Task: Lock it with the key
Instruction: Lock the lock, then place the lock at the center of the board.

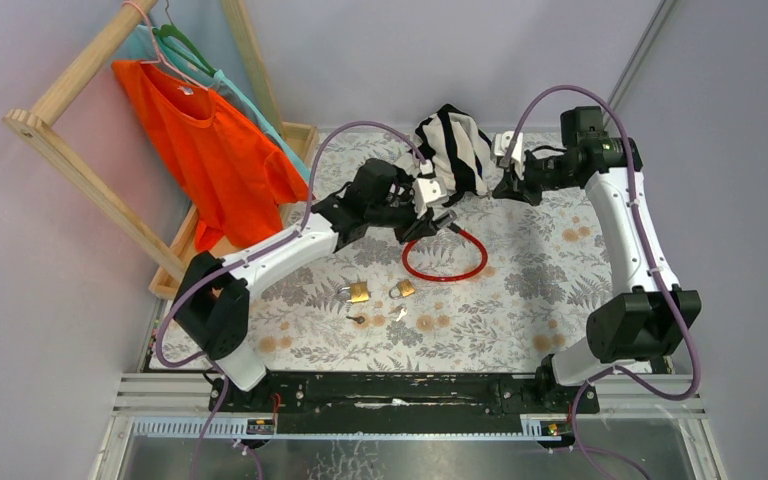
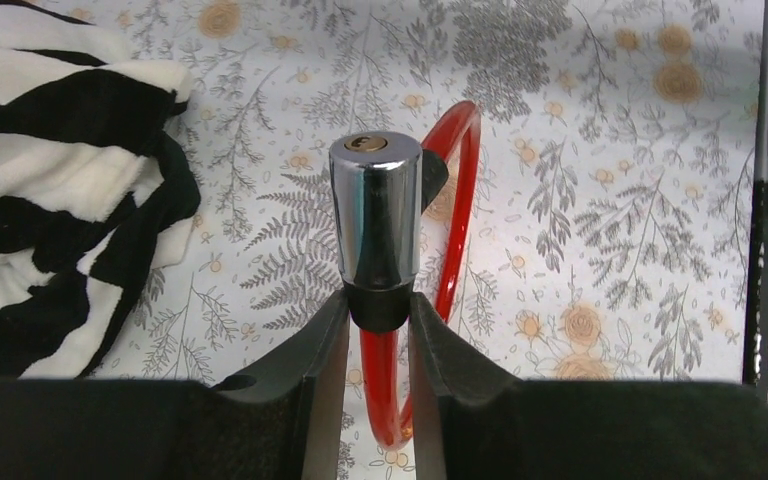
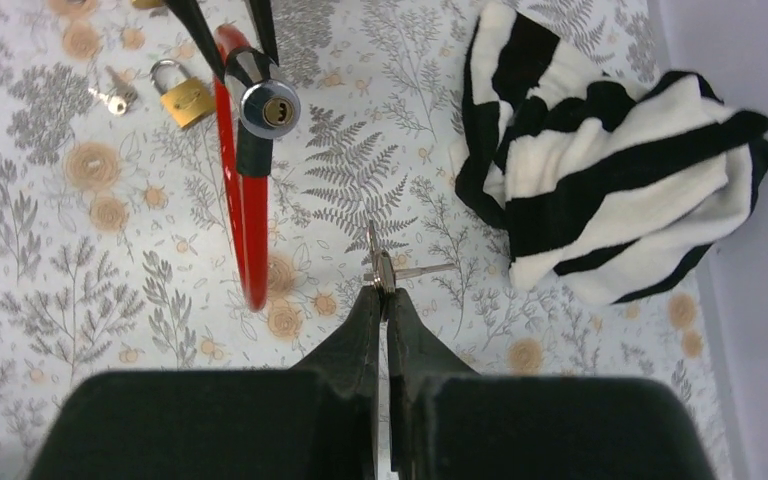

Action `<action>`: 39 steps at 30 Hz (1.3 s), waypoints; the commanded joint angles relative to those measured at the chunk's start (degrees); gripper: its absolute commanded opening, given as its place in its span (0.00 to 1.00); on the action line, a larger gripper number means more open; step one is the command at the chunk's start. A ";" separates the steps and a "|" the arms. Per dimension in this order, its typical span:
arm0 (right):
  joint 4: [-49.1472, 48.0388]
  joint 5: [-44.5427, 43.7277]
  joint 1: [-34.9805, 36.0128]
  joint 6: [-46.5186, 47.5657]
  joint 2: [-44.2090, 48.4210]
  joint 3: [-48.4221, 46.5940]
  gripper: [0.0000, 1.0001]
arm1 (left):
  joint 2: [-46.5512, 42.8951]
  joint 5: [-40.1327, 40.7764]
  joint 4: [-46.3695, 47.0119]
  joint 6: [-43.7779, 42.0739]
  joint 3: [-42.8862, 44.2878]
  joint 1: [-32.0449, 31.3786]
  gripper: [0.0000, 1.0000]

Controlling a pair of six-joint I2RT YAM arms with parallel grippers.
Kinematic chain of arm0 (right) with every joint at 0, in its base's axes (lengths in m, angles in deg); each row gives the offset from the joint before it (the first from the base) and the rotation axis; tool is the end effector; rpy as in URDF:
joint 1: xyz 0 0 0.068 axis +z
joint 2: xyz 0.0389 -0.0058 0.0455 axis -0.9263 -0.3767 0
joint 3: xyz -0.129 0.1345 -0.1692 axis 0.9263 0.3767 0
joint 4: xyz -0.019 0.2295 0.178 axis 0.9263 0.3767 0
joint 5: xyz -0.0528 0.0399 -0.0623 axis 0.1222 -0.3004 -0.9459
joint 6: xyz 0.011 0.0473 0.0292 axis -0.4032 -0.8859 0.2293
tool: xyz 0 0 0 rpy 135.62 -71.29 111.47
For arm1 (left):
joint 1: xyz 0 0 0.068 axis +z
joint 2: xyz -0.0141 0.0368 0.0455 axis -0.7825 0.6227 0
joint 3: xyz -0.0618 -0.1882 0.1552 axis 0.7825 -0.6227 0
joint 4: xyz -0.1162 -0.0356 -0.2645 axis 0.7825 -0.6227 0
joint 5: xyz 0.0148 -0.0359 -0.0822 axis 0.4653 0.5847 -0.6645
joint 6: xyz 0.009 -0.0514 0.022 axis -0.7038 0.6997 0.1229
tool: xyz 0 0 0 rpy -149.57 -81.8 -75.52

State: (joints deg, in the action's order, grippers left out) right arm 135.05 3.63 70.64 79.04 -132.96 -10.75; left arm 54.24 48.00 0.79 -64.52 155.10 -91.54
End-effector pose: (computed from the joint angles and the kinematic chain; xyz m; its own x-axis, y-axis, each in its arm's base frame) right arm 0.3327 0.0459 0.3613 0.2512 -0.6367 -0.7290 -0.9168 0.0849 -0.3901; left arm 0.2994 -0.2795 0.2527 -0.0396 0.4231 -0.9052 0.9763 0.2094 0.0551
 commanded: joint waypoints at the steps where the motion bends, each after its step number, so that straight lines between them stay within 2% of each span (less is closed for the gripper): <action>1: -14.80 -2.36 -0.41 -22.71 4.67 3.47 0.00 | 3.02 1.58 -2.59 7.60 6.26 0.41 0.00; 2: -18.32 -4.40 -0.44 -28.69 5.47 4.45 0.00 | 3.66 1.40 -2.81 9.14 8.34 0.41 0.00; 6: -26.19 -13.34 -0.72 -42.68 7.54 5.79 0.00 | 6.05 -0.99 -3.04 18.12 13.89 0.38 0.00; 13: -29.30 -23.50 -2.54 -51.12 9.93 7.63 0.00 | 10.25 -5.48 -1.32 33.41 19.19 0.42 0.00; 19: -27.18 -24.54 -2.94 -52.33 11.07 9.26 0.00 | 12.61 -6.50 1.18 42.51 19.38 0.10 0.00; 25: -24.78 -23.08 -2.96 -51.03 11.48 9.96 0.00 | 15.23 -10.70 10.99 54.26 12.40 -1.06 0.00; 39: -22.84 -18.84 -2.86 -47.00 14.93 20.04 0.00 | 24.69 -11.81 11.76 58.91 17.34 1.77 0.00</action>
State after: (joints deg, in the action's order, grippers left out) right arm 111.94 -17.81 67.71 30.39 -120.32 6.97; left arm 76.49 38.77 8.55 -7.94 167.72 -91.52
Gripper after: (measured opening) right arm 0.022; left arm 0.304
